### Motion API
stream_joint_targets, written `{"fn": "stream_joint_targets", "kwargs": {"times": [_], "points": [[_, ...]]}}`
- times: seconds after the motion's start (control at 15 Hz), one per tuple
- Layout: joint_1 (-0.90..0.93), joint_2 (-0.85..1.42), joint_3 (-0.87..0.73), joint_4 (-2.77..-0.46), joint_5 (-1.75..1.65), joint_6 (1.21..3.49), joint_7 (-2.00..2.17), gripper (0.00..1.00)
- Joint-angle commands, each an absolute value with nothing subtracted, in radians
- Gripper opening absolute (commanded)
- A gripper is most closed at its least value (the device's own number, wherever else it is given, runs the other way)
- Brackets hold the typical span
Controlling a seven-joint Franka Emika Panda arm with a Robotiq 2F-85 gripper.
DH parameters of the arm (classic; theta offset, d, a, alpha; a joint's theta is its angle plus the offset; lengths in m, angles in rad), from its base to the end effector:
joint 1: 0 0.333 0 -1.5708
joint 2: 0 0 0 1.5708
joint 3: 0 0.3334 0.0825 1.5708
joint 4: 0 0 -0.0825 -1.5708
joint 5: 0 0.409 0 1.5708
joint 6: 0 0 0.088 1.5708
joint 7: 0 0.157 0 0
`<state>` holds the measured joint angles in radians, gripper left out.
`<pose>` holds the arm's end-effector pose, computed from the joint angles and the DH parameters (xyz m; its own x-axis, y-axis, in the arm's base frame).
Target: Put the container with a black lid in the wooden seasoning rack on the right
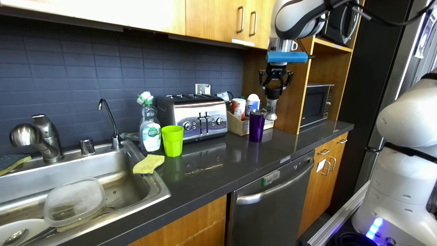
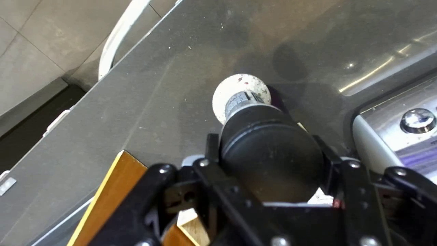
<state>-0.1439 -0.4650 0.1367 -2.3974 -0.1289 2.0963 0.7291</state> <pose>0.4490 -0.0137 0.4594 0.7526 -0.6158 0.2331 -0.6391 -0.7683 0.0337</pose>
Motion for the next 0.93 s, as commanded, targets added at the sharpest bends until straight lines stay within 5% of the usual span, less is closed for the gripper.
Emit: {"fn": "stream_joint_targets", "kwargs": {"times": [0.0,0.87], "points": [[-0.164,-0.487,0.135,-2.396,-0.165,2.084,0.801,0.39],[-0.181,-0.436,0.088,-2.363,-0.205,2.111,0.816,0.39]]}}
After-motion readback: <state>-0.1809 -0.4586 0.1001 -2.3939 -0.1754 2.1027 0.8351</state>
